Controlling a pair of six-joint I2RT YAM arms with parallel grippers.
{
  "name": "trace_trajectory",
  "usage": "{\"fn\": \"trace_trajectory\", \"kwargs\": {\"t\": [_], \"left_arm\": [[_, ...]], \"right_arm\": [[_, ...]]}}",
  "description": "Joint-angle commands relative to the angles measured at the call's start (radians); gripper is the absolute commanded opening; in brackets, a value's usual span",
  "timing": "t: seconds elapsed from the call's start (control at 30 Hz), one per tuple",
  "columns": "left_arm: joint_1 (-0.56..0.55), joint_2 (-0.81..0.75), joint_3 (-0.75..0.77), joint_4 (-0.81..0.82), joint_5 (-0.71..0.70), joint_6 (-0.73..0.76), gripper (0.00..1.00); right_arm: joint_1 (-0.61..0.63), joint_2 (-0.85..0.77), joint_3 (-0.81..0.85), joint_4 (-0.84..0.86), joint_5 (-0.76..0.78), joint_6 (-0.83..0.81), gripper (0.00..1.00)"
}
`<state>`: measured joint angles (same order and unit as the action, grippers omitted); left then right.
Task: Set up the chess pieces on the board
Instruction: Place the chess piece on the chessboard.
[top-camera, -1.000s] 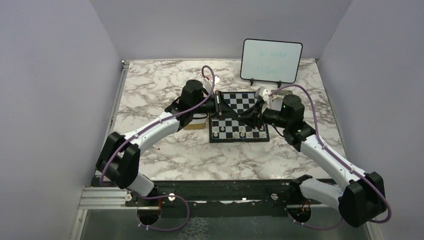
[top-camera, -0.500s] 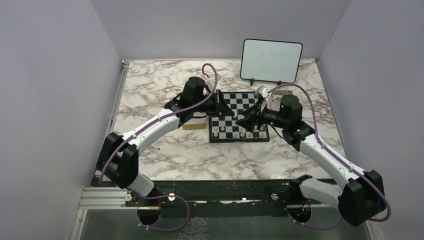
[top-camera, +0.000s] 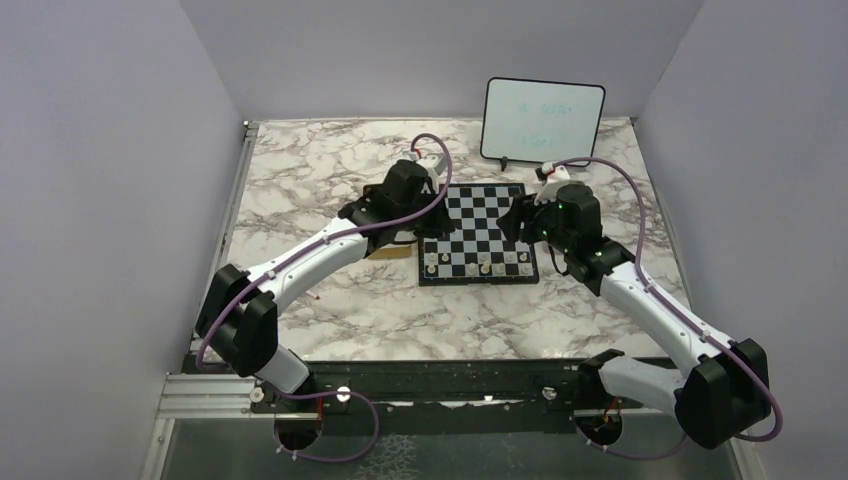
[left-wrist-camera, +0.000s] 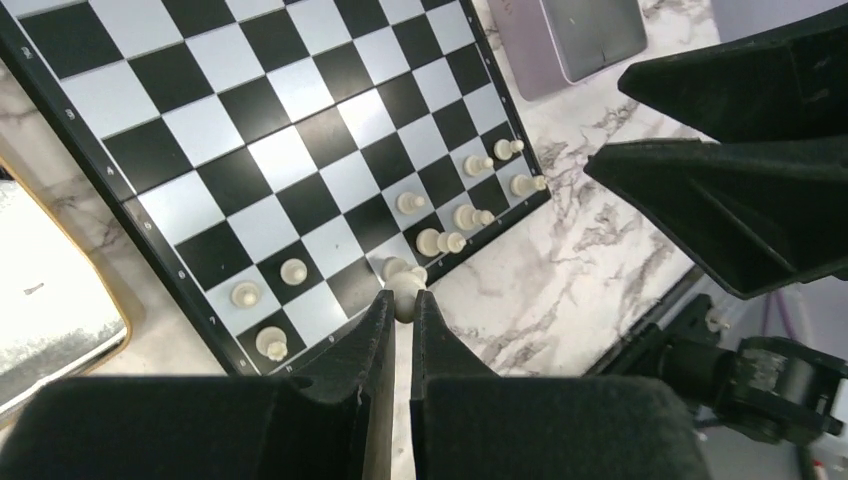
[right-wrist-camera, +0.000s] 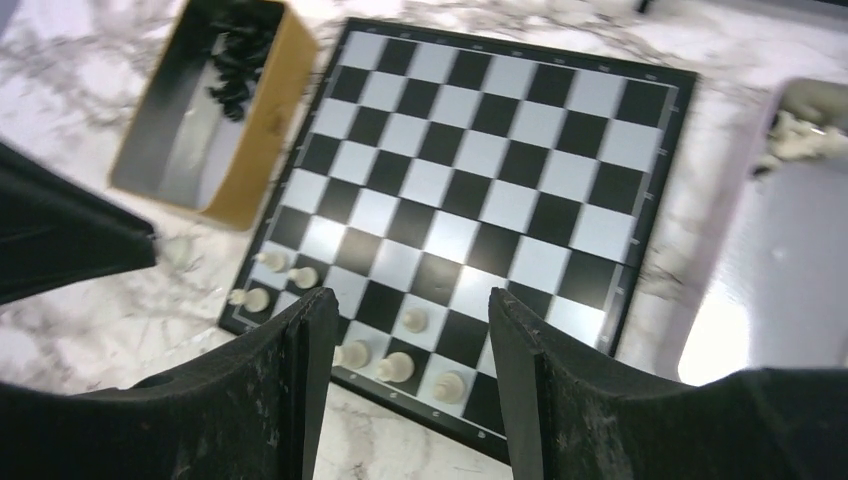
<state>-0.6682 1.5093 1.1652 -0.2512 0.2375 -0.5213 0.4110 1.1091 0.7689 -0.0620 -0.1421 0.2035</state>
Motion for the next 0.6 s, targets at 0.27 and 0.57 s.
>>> {"fn": "trace_trajectory", "kwargs": {"t": [0.27, 0.57], "left_arm": [[-0.157, 0.154, 0.162, -0.114, -0.329, 0.115, 0.06], [-0.182, 0.255, 0.175, -0.134, -0.357, 0.108, 0.06]], "right_arm": [[-0.109, 0.013, -0.030, -0.068, 0.290, 0.080, 0.59], [-0.254, 0.035, -0.064, -0.033, 0.152, 0.098, 0.57]]}}
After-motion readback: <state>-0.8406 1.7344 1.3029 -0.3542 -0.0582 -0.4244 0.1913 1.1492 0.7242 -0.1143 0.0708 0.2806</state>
